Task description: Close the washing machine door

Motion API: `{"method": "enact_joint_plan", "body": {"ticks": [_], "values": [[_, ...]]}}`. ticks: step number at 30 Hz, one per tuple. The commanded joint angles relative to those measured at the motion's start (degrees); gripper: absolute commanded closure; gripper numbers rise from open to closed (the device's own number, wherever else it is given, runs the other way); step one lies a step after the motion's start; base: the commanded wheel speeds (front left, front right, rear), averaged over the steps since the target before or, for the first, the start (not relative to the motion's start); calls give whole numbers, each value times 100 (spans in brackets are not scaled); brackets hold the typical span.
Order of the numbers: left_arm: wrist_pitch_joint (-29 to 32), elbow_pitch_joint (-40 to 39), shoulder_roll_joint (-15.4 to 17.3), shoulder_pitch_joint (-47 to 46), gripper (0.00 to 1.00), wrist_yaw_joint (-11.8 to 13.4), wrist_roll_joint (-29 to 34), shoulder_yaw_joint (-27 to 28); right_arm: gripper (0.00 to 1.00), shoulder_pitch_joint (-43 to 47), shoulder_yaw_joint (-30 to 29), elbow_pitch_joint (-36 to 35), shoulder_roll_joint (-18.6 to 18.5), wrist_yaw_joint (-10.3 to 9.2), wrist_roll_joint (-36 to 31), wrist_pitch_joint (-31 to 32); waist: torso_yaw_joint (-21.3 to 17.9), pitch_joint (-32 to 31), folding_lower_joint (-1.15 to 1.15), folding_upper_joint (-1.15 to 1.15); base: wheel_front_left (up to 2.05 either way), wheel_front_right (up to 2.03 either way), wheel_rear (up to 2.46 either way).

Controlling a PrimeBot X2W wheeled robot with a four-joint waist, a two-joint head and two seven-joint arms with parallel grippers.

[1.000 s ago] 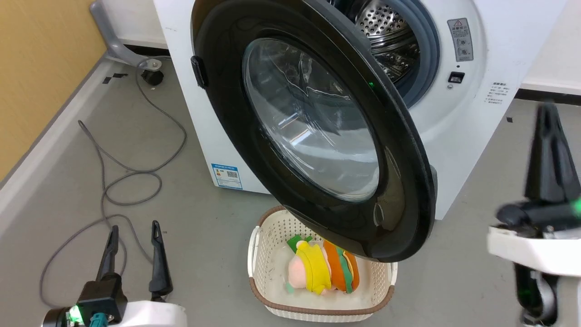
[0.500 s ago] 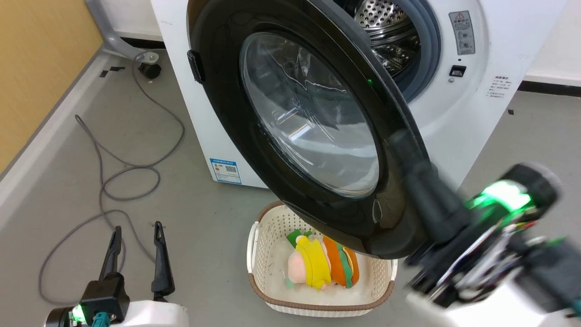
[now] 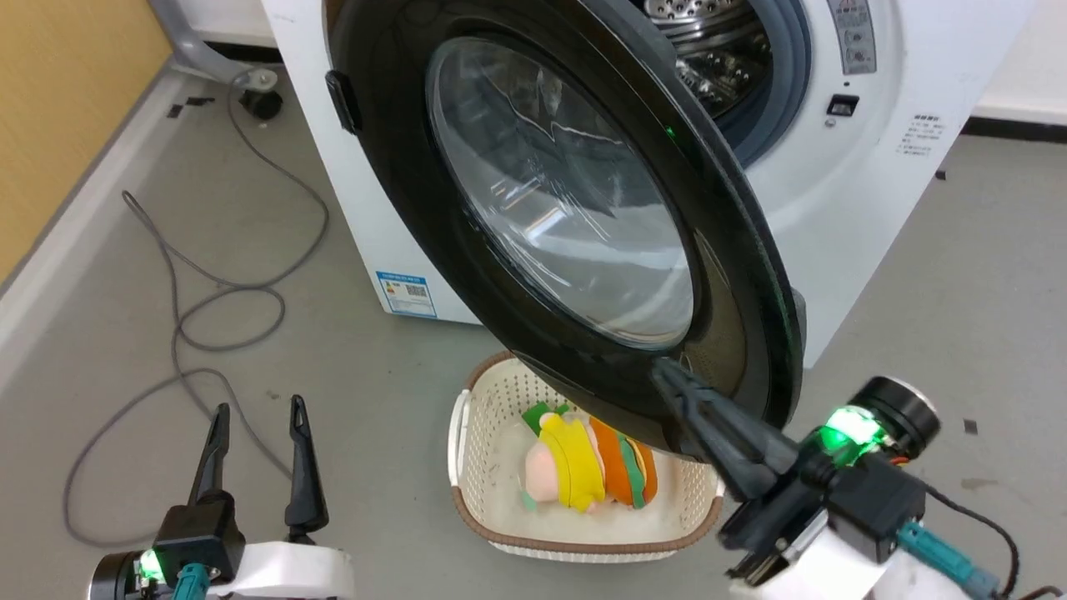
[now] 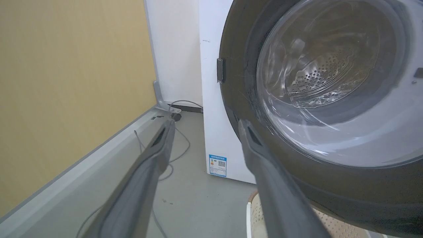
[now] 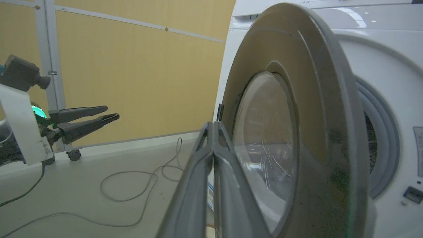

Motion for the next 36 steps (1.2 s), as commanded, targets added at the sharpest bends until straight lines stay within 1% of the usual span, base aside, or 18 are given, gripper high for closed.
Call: {"method": "enact_joint_plan", "body": {"ticks": [1, 8, 11, 17, 21, 27, 36], "values": [[-25, -11, -23, -78, 0, -9, 39, 6, 100, 75, -70, 88, -33, 3, 7, -25, -8, 36, 0, 0, 0, 0, 0], [-25, -29, -53, -195, 0, -24, 87, -44, 100, 97, -594, 730, 1, 3, -33, -25, -43, 229, 0, 0, 0, 0, 0], [-25, -35, -62, -252, 0, -21, 87, -75, 100, 42, -843, 945, 0, 3, -163, -25, -63, 329, 0, 0, 0, 0, 0], [-25, -63, -74, -346, 0, 11, 81, -157, 100, -198, -1424, 1398, 130, 3, -297, -25, -132, 542, 0, 0, 0, 0, 0], [-25, -87, -79, -458, 0, 28, 69, -234, 100, -537, -1804, 1695, 222, 3, -396, -25, -135, 742, 0, 0, 0, 0, 0], [-25, -128, -81, -704, 0, 66, 14, -362, 100, -1232, -2162, 2192, 273, 3, -617, -25, -64, 1109, 0, 0, 0, 0, 0], [-25, -127, -82, -942, 0, 160, -114, -506, 100, -2334, -2649, 3070, 93, 3, -1016, -25, 109, 1569, 0, 0, 0, 0, 0]]}}
